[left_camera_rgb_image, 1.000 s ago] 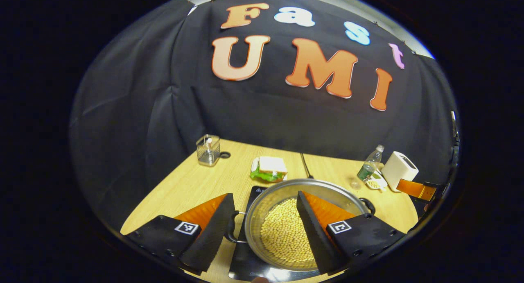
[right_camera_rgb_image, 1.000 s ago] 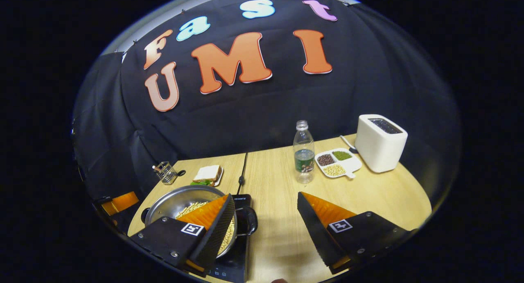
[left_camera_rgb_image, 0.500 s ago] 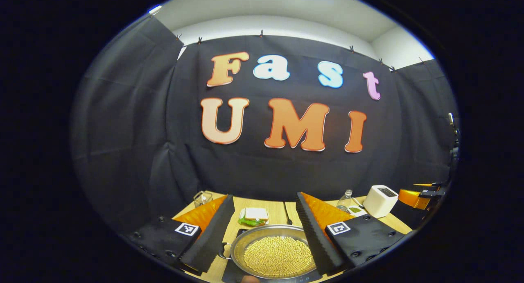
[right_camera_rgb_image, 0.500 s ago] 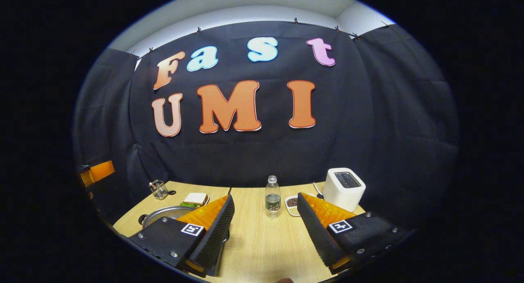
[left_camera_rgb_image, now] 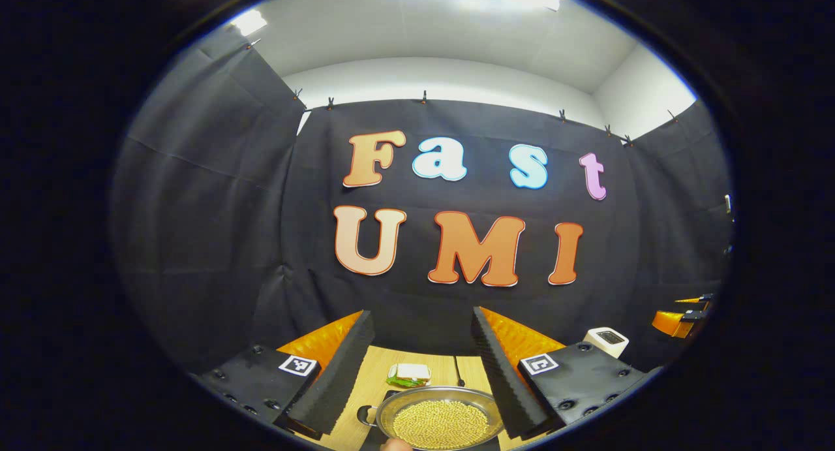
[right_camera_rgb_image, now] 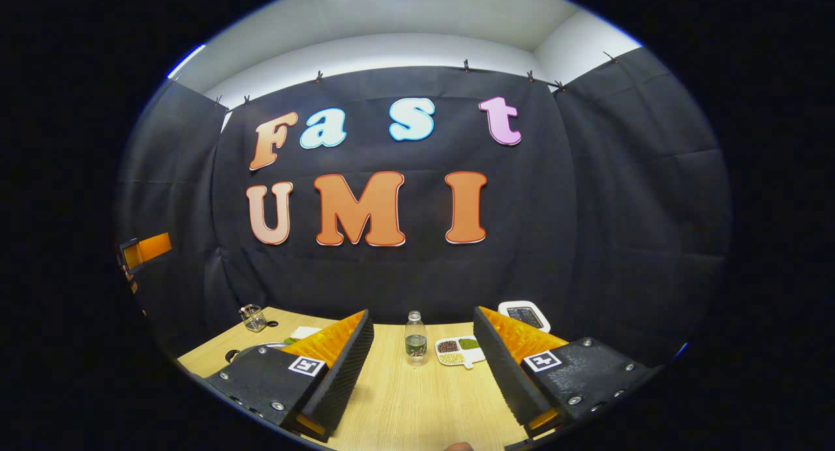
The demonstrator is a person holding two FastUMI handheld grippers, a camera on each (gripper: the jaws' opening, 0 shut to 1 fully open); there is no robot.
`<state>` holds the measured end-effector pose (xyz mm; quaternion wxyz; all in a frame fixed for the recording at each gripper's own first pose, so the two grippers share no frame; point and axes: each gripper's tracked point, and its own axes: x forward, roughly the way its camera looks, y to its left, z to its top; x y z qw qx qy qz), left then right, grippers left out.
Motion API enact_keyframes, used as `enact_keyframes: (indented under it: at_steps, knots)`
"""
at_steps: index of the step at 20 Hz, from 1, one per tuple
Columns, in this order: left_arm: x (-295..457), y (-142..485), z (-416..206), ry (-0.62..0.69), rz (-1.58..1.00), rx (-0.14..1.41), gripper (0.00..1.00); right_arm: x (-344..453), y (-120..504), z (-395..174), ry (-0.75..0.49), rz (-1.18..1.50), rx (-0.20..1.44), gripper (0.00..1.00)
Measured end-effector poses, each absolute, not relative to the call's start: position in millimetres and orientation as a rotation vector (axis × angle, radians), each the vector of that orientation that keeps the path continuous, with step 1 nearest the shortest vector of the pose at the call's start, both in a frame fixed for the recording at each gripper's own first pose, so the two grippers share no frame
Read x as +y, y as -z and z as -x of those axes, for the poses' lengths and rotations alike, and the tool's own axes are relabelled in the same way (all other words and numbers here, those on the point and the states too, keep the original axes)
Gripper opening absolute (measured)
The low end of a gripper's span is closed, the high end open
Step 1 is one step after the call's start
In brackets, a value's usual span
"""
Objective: First push the handle of the pot to place it horizontally, then grasp the pot with both hands and set it on the induction cooktop.
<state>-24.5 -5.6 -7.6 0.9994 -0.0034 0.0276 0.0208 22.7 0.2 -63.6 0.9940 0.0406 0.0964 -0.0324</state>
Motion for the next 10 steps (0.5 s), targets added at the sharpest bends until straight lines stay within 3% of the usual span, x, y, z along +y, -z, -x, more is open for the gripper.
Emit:
enact_keyframes:
  at_steps: [2, 3, 7, 8, 10]
  knots:
    - [-2, 3, 34, -0.049, 0.000, 0.041, 0.99, -8, 58, -16, 0.083, -0.082, 0.178, 1.00]
    - [1, -2, 36, -0.056, -0.010, 0.027, 0.99, -10, 55, -12, 0.085, -0.086, 0.172, 0.95]
    - [0, -12, 49, -0.061, -0.011, 0.011, 0.99, -16, 49, -3, 0.087, -0.094, 0.157, 0.95]
    - [0, -14, 52, -0.063, -0.009, 0.009, 0.99, -17, 47, -2, 0.085, -0.096, 0.151, 1.00]
    - [0, -15, 55, -0.067, -0.001, 0.008, 0.99, -18, 42, 4, 0.078, -0.101, 0.139, 0.95]
